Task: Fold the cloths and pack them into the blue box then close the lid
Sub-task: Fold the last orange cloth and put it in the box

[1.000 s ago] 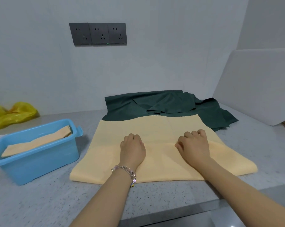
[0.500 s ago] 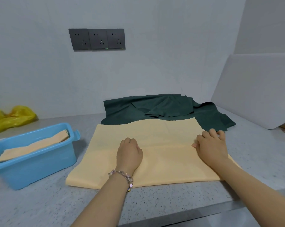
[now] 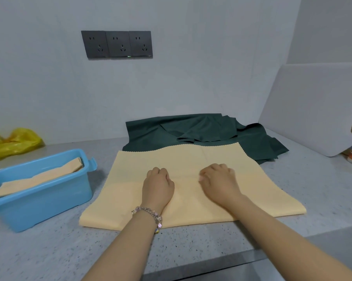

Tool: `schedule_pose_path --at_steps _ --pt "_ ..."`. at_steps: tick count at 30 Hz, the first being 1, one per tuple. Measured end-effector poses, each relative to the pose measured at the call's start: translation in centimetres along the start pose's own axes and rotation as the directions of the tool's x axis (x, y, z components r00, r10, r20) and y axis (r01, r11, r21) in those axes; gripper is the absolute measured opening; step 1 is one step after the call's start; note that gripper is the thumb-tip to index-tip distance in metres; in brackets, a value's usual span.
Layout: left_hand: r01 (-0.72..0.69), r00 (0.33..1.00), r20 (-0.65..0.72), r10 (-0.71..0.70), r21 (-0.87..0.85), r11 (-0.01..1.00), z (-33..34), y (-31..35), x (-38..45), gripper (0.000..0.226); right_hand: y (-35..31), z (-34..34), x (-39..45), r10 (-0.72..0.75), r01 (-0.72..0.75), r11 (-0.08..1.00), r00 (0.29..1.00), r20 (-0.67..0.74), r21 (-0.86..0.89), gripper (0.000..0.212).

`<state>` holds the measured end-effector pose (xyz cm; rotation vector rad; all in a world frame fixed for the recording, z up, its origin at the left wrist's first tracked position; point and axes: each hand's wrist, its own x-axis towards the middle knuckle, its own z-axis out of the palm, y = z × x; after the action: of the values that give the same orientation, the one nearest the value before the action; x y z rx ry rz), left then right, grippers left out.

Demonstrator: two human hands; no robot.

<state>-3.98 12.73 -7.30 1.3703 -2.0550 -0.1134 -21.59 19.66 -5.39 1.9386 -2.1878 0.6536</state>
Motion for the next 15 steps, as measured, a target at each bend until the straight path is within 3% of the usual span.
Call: schedule_pose_path --at_steps 3,7,15 --pt "-0.005 1.0 0.003 0.005 -0.001 1.0 -0.3 0.2 0.0 0.01 -1.7 1.5 -0.6 -0.054 0.049 0.995 0.997 0.059 0.086 0.038" --pt "0.002 0.999 0.054 -0.003 0.029 1.0 -0.5 0.3 0.0 0.014 -1.7 1.9 -0.9 -0.051 0.046 0.998 0.994 0.101 0.05 0.042" --pt "-0.014 0.935 0.352 -0.045 0.162 0.987 -2.7 0.4 2.2 0.022 -1.7 1.5 -0.4 -0.042 0.036 0.999 0.979 0.2 0.032 0.042"
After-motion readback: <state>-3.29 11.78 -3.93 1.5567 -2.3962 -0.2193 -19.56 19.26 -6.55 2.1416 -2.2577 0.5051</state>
